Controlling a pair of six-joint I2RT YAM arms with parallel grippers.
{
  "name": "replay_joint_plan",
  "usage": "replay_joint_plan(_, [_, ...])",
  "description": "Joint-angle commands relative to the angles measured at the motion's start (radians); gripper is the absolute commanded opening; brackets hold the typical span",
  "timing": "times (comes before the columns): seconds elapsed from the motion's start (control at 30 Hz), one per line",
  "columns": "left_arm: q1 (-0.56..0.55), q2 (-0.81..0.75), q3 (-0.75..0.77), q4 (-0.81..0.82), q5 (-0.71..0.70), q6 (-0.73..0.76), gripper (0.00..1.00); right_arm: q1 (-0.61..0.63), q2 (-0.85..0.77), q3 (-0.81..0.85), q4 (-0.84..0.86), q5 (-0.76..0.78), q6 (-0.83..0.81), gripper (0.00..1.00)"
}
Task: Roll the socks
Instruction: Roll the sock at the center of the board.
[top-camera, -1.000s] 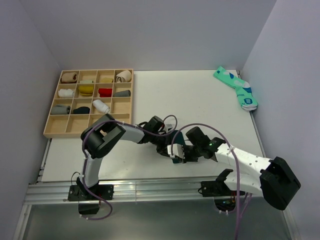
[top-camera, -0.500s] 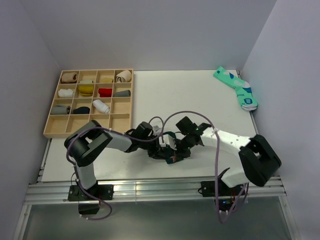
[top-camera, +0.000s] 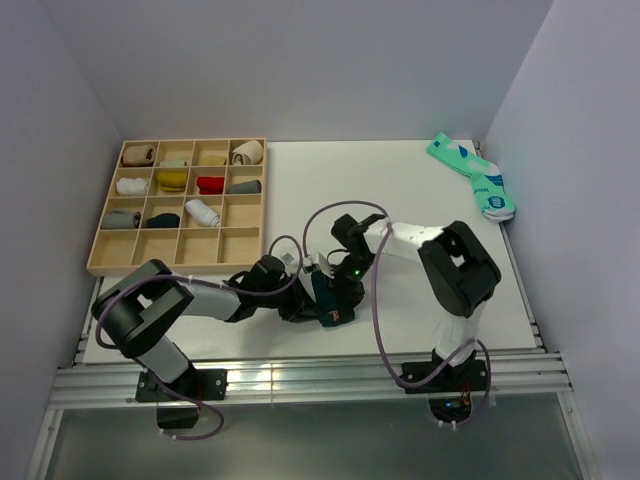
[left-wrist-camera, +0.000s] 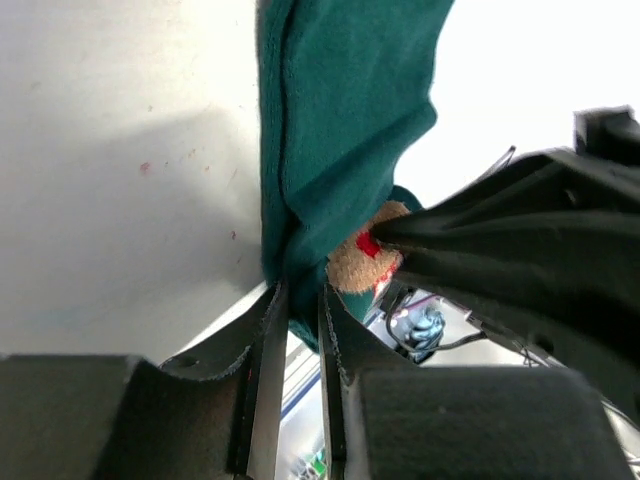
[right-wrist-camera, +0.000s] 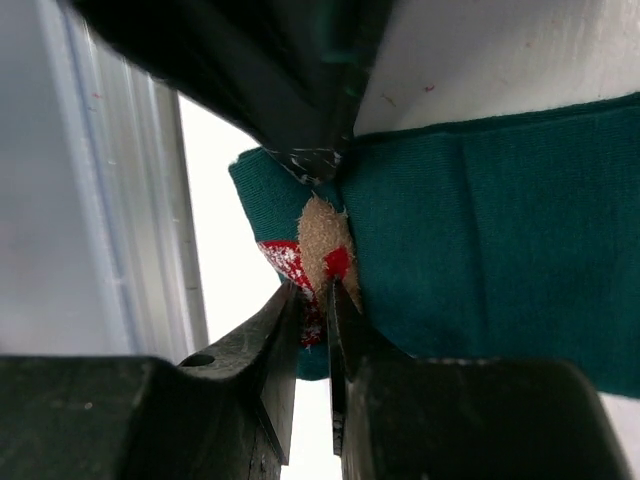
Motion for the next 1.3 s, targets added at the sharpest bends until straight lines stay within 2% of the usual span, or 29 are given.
replay_joint_plan(0.0, [-0.006,-0.083,-0.027,0.036,-0.089,0.014,0.24,-0.032,0.095,0.082,-0.108,0.001,-0.014,0.11])
replay_joint_plan(0.17, [-0.039,-0.175,-0.064,0.011,-0.200,0.047,0.27,-0.081,0.190,0.165,-0.193,0.002,-0.023,0.11])
replay_joint_plan(0.3, [-0.093,-0.240,-0.058,-0.027,-0.338,0.162,0.32,-0.093,0.235,0.198,-0.216,0.017,-0.007,0.11])
replay_joint_plan(0.33, [-0.116,-0.250,-0.058,-0.017,-0.385,0.184,0.34,-0.093,0.239,0.200,-0.213,0.020,0.004,0.11])
replay_joint_plan(0.47, [-0.139,-0.286,-0.087,0.083,-0.416,0.303,0.36,-0.093,0.261,0.217,-0.208,0.043,0.026,0.11])
replay_joint_plan(0.73, [-0.191,-0.275,-0.095,0.246,-0.415,0.685,0.42,-0.093,0.308,0.246,-0.229,0.049,0.036,0.12])
replay_joint_plan(0.9, [-0.191,-0.215,-0.067,0.304,-0.318,0.739,0.45,-0.093,0.328,0.257,-0.225,0.048,0.046,0.12])
replay_joint_plan(1.27, [-0.193,-0.056,-0.015,0.327,-0.257,0.767,0.47,-0.093,0.332,0.269,-0.240,0.049,0.046,0.12])
